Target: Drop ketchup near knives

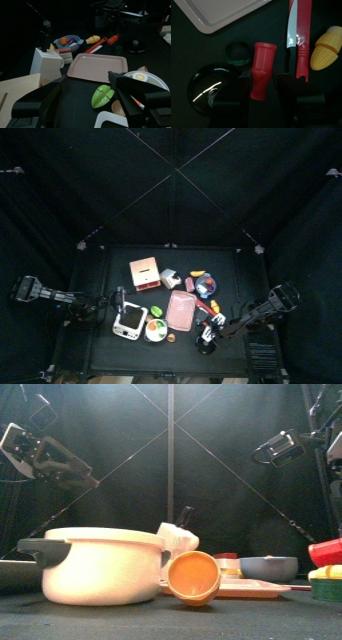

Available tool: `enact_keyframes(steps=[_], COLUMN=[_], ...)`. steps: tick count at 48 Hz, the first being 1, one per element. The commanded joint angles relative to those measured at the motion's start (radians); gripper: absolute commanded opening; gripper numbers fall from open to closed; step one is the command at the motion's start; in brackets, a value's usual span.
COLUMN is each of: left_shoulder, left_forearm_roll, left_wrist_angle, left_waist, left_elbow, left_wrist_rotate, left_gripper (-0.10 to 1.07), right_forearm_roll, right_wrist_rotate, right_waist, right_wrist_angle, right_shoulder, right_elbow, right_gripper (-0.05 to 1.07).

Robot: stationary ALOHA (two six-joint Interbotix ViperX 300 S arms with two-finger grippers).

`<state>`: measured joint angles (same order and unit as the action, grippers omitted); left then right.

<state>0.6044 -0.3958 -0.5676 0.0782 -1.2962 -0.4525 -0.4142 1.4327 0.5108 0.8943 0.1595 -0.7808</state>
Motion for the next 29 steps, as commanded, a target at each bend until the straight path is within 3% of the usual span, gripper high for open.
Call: enact_keyframes(steps=[1, 17, 29], left_shoulder=[-0.002, -0.002, -0.002], left_forearm_roll=[0.000, 0.000, 0.000], left_wrist_angle=[-0.003, -0.005, -0.003], left_waist=[0.002, 0.002, 0.002], left_elbow=[0.012, 0.011, 0.012], left_wrist_rotate=[0.000, 0.000, 0.000], left_gripper=[0.99, 0.99, 0.99], right_forearm_roll=[0.003, 0.006, 0.002], right_wrist_rotate=[0.002, -0.002, -0.002], right_waist=[0.003, -0.005, -0.008], right_wrist_angle=[0.003, -0.002, 0.000], right_shoulder=[0.021, -0.029, -0.034], right_elbow=[-0.005, -0.020, -0.017], right_gripper=[0.67, 0.71, 0.85])
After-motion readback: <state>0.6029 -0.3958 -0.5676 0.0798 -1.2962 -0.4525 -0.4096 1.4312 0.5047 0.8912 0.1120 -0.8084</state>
